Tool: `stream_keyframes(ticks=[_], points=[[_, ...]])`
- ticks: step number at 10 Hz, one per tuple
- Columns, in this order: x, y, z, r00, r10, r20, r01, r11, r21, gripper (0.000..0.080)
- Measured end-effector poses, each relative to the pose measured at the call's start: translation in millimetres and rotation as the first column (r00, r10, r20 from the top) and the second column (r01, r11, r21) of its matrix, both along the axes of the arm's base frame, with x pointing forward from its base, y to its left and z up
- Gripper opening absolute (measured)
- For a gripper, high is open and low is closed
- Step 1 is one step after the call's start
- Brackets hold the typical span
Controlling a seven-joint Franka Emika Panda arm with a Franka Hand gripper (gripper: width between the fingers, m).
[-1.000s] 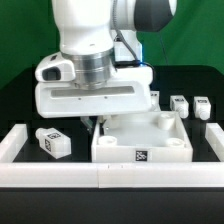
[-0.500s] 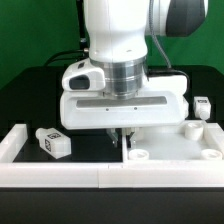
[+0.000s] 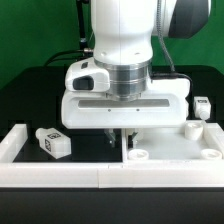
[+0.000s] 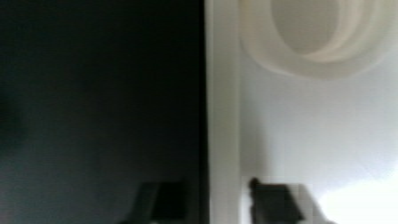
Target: Assemble one leg
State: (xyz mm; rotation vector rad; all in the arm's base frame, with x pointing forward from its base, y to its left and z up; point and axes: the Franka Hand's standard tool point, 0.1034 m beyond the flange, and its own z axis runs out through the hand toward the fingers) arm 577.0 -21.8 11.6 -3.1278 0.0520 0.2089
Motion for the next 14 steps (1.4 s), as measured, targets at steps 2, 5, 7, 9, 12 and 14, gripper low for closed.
stream_keyframes(ticks=[2, 5, 7, 9, 12, 14], points=[[-0.9, -1.9, 1.3, 1.000, 0.016, -0.005, -0.016, 1.000, 0.002, 0.0375], [-7.9, -21.4, 30.8, 0.995, 0.082, -0.052, -0.080, 0.996, 0.029, 0.0631], [-9.2, -24.7, 48.4, 0.983, 0.141, -0.118, -0.138, 0.990, 0.032, 0.0646], [-7.3, -25.1, 43.5, 0.983, 0.151, -0.102, -0.148, 0.988, 0.031, 0.0649], [-9.0, -47.1, 41.4, 0.926, 0.363, -0.101, -0.358, 0.932, 0.060, 0.0649], [2.2, -84.5, 48.9, 0.816, 0.572, -0.085, -0.567, 0.820, 0.079, 0.0649]])
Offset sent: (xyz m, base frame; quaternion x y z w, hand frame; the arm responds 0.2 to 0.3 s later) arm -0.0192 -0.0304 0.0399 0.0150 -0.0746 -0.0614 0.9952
